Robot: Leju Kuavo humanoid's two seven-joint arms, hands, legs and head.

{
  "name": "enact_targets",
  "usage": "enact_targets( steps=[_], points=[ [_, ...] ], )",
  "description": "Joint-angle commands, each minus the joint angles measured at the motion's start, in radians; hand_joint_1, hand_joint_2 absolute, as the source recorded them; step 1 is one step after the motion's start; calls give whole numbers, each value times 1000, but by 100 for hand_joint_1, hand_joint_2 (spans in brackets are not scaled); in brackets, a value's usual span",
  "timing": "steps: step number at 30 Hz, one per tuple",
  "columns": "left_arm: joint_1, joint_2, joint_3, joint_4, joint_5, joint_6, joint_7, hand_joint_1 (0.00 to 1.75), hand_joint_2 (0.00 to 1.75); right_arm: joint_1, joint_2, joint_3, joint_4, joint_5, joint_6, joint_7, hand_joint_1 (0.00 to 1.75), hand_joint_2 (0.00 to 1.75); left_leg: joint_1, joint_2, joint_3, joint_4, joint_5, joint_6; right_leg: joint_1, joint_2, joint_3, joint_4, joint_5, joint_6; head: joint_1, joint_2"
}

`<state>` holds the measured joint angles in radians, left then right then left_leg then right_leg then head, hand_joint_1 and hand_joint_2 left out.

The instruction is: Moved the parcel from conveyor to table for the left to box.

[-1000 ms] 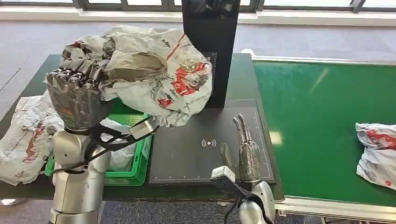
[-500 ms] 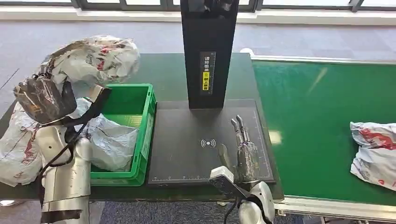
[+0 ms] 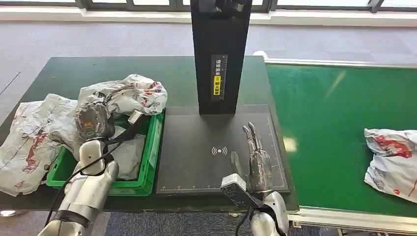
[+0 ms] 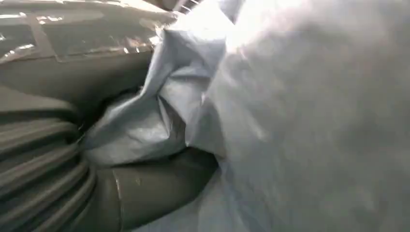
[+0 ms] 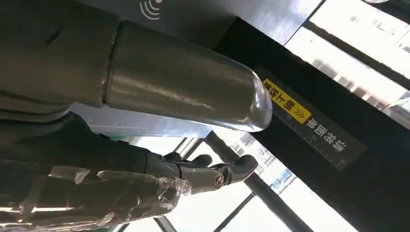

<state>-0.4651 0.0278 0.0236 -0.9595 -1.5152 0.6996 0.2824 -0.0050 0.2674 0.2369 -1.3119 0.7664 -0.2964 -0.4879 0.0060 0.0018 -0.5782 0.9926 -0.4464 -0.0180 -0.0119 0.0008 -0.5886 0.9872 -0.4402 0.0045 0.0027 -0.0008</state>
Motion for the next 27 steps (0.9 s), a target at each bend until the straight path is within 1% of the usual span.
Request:
enact_targets(
  steps=[1, 2, 3, 5, 7, 8, 10, 11, 12, 13, 14, 15, 16, 18, 19, 20, 27],
  points=[
    [-120, -22, 0, 398, -56, -29, 6, 175, 175, -15, -19, -18, 54, 5, 6, 0, 0, 0, 0, -3, 3, -2, 1, 0, 1, -3, 4, -3, 0, 0, 0, 0],
    [-117, -16, -26, 408, -56, -40, 36, 175, 175, -16, -18, -20, 53, 5, 9, 0, 0, 0, 1, -2, 4, -3, 1, 0, 1, -2, 5, -3, 0, 0, 0, 0],
    [-111, -20, -23, 410, -56, -45, 36, 175, 175, -16, -18, -20, 54, 6, 10, 0, 0, 0, 0, -1, 2, -1, 0, 0, 1, -1, 3, -2, 0, 0, 0, 0],
    [-91, -34, 1, 404, -56, -67, 10, 175, 175, -19, -16, -24, 57, 6, 13, 0, 0, 0, 1, -2, 4, -3, 0, 1, 1, -2, 5, -3, 0, -1, 0, 0],
    [-79, -37, -15, 399, -56, -81, 32, 175, 175, -18, -17, -28, 56, 6, 14, 0, 0, 0, 0, -1, 6, -4, 0, 1, 1, -1, 6, -4, 1, -1, 0, 0],
    [-73, -48, -6, 385, -56, -94, 35, 175, 175, -16, -17, -32, 54, 6, 14, 0, 0, 0, 0, 0, 7, -5, 1, 1, 1, 0, 7, -5, 1, -1, 0, 0],
    [-68, -48, -3, 373, -56, -123, 43, 175, 175, -14, -18, -35, 51, 6, 15, 0, 0, 0, 0, 1, 8, -5, 0, 1, 0, 1, 8, -5, 1, -1, 0, 0],
    [-57, -56, 25, 348, -56, -132, 42, 98, 175, -11, -17, -40, 49, 6, 16, 0, 0, 0, 0, 0, 7, -5, 0, 1, 0, 0, 8, -5, 1, -1, 0, 0],
    [-48, -56, 37, 331, -56, -128, 40, 2, 175, -8, -16, -42, 46, 6, 16, 0, 0, 0, 0, 1, 6, -3, 0, 0, 0, 1, 5, -2, 1, -1, 0, 0],
    [-42, -50, 31, 325, -56, -142, 53, 0, 0, -6, -16, -44, 45, 5, 17, 1, 0, 0, 0, 1, 6, -3, 0, 0, -1, 1, 6, -3, 1, -1, 0, 0],
    [-37, -46, 25, 314, -56, -139, 68, 0, 0, -5, -17, -45, 44, 5, 17, 1, 0, 0, 0, 1, 8, -5, 0, 1, 0, 1, 8, -5, 1, -1, 0, 0],
    [-24, -36, 10, 290, -56, -118, 86, 0, 0, -2, -17, -45, 41, 6, 18, -1, 0, 0, 0, 2, 7, -4, 0, 0, 0, 2, 7, -4, 1, -1, 0, 0],
    [-9, -40, 21, 257, -56, -93, 86, 0, 0, 1, -17, -45, 36, 5, 17, -4, 0, 0, 0, 2, 6, -3, -1, 0, -1, 2, 6, -3, 1, -1, 0, 0],
    [26, -55, 52, 178, -56, -54, 66, 0, 0, 9, -15, -44, 22, 5, 15, -7, 0, 0, 0, 3, 8, -4, -1, 0, -1, 3, 7, -4, 1, -1, 0, 0],
    [65, -74, 84, 92, -56, -34, 41, 0, 0, 17, -14, -42, 9, 5, 15, -6, 0, 0, 0, 3, 9, -5, -1, 1, 0, 3, 8, -5, 1, -1, 0, 0],
    [75, -80, 93, 70, -56, -41, 33, 0, 0, 18, -14, -40, 7, 6, 15, -6, 0, 0, 0, 4, 7, -3, -2, 0, -1, 4, 6, -3, 1, -1, 0, 0],
    [75, -80, 93, 70, -56, -41, 33, 0, 0, 18, -14, -40, 7, 6, 15, -6, 0, 0, 0, 3, 7, -2, -4, -1, -1, 3, 6, -2, -1, -1, 0, 0]
  ],
)
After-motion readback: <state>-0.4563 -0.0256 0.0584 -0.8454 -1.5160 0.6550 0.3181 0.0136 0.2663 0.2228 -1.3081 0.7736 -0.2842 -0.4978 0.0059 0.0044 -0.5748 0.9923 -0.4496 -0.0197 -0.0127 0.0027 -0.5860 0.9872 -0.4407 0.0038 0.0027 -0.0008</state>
